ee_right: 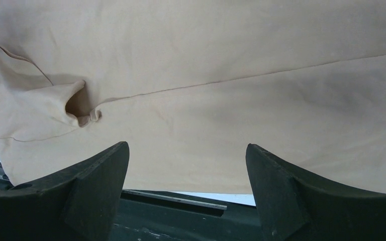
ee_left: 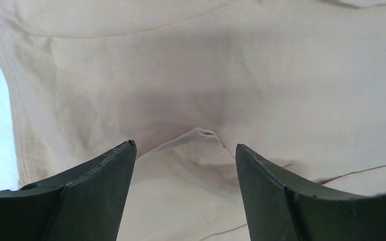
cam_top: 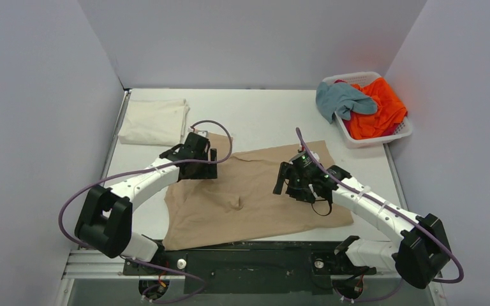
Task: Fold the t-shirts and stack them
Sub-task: Fold the flattened tshirt in 1/3 of the way
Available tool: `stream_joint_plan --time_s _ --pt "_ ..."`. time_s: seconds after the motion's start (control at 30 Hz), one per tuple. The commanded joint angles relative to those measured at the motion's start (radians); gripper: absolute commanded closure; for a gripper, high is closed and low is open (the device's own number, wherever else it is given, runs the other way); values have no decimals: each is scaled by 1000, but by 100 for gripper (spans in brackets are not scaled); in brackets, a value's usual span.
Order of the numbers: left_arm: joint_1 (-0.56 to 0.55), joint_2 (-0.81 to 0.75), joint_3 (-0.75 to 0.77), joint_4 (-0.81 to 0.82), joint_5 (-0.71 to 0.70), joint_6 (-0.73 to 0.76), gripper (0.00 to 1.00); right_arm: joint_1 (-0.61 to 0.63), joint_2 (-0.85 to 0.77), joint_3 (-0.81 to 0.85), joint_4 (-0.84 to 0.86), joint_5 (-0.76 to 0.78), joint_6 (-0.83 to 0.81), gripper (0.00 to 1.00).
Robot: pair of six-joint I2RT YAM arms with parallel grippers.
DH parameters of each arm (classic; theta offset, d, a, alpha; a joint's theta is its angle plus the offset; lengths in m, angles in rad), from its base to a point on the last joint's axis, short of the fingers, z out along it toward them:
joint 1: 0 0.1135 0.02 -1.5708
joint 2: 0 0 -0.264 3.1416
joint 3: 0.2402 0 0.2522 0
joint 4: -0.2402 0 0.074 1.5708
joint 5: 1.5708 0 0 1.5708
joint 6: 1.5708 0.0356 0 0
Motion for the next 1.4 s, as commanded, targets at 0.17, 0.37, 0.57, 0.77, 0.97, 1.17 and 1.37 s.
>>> stream_joint_plan --time_s 0.17,0.37,0.57,0.77,0.97,1.17,1.37 --pt "95 -9 -76 278 230 349 21 5 -51 6 -45 51 -26 19" --pt "141 21 -103 318 388 400 26 1 -64 12 -75 84 -48 19" --pt "143 43 -114 337 411 411 27 -1 -54 16 -79 87 -51 19" --pt "142 126 -65 297 391 418 50 -5 -61 17 -86 88 -52 20" --pt "142 115 -88 312 386 411 96 -19 -76 17 -99 97 -54 20" --pt "144 49 -125 347 356 374 100 -27 -70 16 -99 98 -56 20" --pt "151 -77 -210 388 234 287 100 -29 -62 17 -101 95 -63 20"
